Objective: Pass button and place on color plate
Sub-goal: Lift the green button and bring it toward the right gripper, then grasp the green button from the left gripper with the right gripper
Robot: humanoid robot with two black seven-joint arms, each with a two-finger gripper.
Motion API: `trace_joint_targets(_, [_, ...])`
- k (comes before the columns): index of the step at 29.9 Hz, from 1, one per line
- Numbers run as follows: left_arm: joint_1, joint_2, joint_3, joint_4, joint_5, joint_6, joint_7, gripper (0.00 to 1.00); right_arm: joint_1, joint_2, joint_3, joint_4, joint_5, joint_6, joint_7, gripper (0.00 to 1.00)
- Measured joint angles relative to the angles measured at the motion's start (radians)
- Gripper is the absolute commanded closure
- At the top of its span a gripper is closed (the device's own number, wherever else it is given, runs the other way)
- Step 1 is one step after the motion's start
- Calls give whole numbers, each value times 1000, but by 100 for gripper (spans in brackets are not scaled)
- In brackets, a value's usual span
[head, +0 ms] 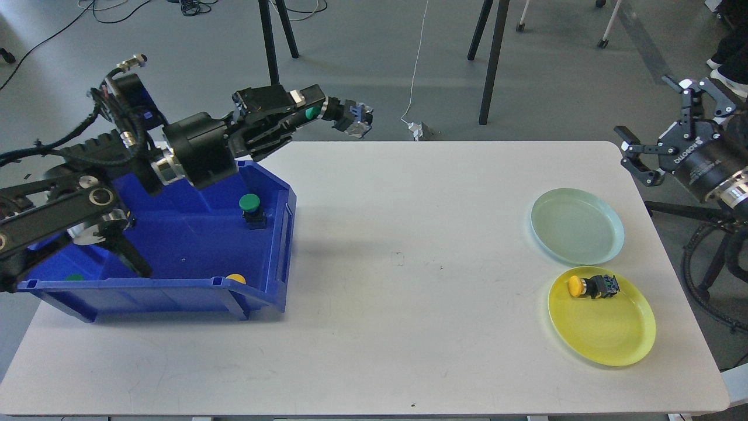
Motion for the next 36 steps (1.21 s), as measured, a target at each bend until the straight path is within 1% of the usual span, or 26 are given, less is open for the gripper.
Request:
trace_joint_targets(3, [19,-92,-18,73,-25,12,0,94,37,124,-23,24,-156,0,0,4])
trace_joint_targets(5, [37,-133,-30,105,-34,12,0,93,42,207,-28,32,-223,0,0,4])
trace_joint_targets(8, [58,-148,-65,124,-40,8,0,93,43,302,-29,51,-256,0,0,4])
trace_joint_targets(12, [68,-155,-81,127,-43,3,0,93,58,370,-25,78,-264,0,0,4])
trace_joint_targets(23, [76,-159,-84,127,-42,2,0,93,117,477,-44,83,-279,0,0,4])
trace_joint_targets(26, [77,-159,-84,127,-41,1,0,93,136,486,-75,80,-279,0,0,6])
trace_joint_targets(29, [77,-159,-84,126,-40,1,0,93,150,489,-97,79,-279,-1,0,12])
trace_joint_targets(36, [80,-158,-86,124,-40,1,0,93,144,493,-82,86,-275,-51,4,13])
